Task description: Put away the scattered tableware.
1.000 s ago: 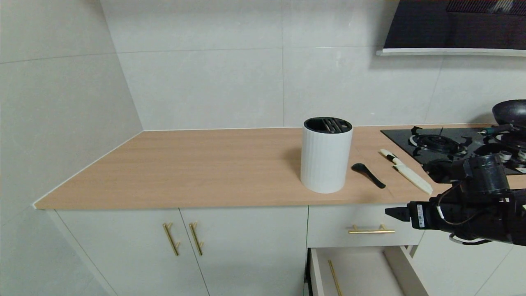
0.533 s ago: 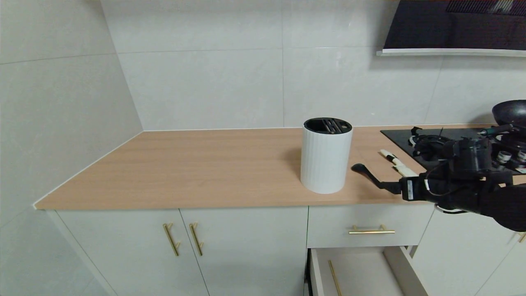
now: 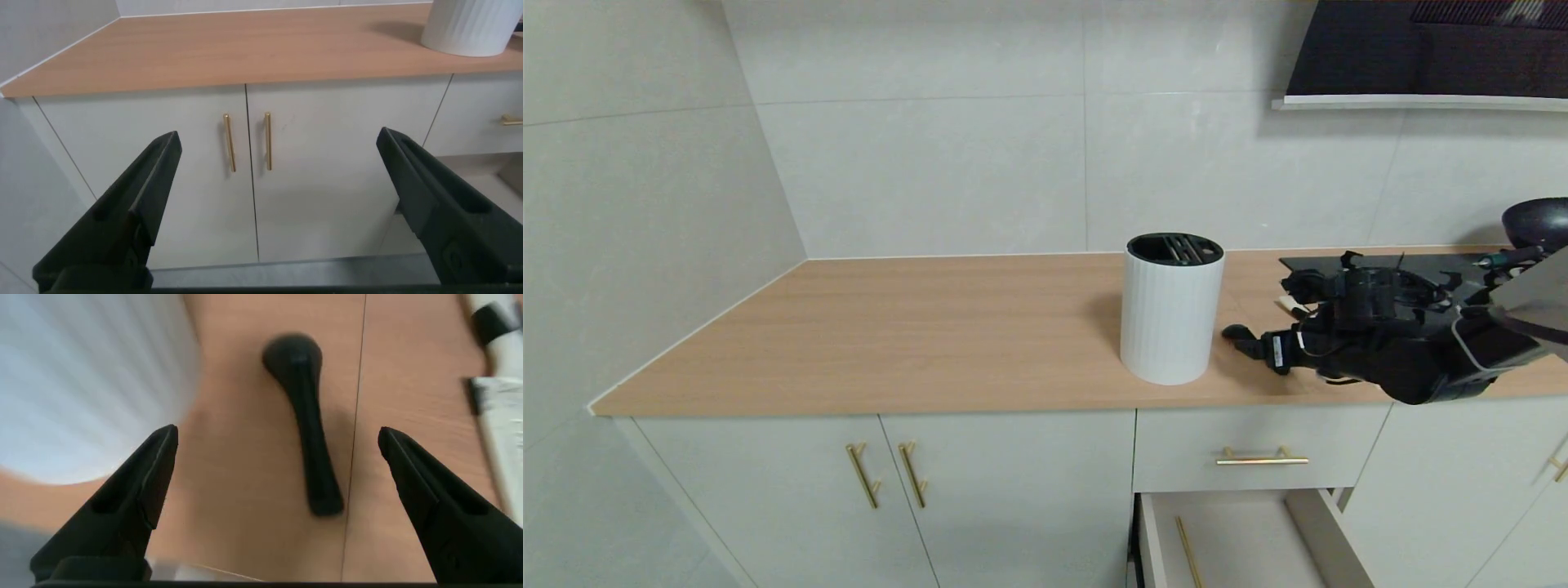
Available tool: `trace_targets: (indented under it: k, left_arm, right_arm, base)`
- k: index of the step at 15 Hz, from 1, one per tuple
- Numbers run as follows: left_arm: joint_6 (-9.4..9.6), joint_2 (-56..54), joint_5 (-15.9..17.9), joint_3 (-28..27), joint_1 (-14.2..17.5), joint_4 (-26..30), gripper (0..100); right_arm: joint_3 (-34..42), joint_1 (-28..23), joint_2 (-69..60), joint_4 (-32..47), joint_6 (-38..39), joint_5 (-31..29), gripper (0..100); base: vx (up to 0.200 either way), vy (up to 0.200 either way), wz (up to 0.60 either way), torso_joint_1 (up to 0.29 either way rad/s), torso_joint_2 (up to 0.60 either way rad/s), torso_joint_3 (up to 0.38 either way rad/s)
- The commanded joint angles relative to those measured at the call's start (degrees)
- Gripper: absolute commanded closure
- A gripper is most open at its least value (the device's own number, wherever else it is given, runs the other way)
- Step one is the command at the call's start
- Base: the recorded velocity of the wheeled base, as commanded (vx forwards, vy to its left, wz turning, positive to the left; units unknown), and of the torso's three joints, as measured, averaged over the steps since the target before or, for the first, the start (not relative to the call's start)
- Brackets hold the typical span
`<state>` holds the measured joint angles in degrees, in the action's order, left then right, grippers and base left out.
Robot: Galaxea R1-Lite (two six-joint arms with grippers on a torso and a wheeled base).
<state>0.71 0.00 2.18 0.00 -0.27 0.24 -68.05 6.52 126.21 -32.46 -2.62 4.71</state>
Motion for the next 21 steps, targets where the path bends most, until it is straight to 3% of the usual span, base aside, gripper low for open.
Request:
trace_targets:
  k: [1, 9, 10, 21]
  left_arm:
    - [0.00, 0.00, 0.02, 0.00, 0.00, 0.02, 0]
    - [0.00, 0.00, 0.02, 0.00, 0.00, 0.02, 0]
    - [0.00, 0.00, 0.02, 0.00, 0.00, 0.02, 0]
    - [0.00, 0.00, 0.02, 0.00, 0.00, 0.02, 0]
  right_arm:
    - [-2.00, -1.07, 4.66, -0.06, -0.46, 0.04, 0]
    - [-4.02, -1.16, 7.74, -0.58, -0.46, -0.31, 0]
    - [-4.02, -1.16, 7.82, -0.58, -0.46, -0.31, 100]
    - [-1.56, -0.02, 1.14, 0.12, 2.62, -0.66, 100]
  base:
    - [0.000, 0.000, 0.00, 0.000, 0.00, 0.000]
    - [0.000, 0.000, 0.00, 0.000, 0.00, 0.000]
    - [0.000, 0.000, 0.00, 0.000, 0.00, 0.000]
    - [0.000, 0.000, 0.00, 0.000, 0.00, 0.000]
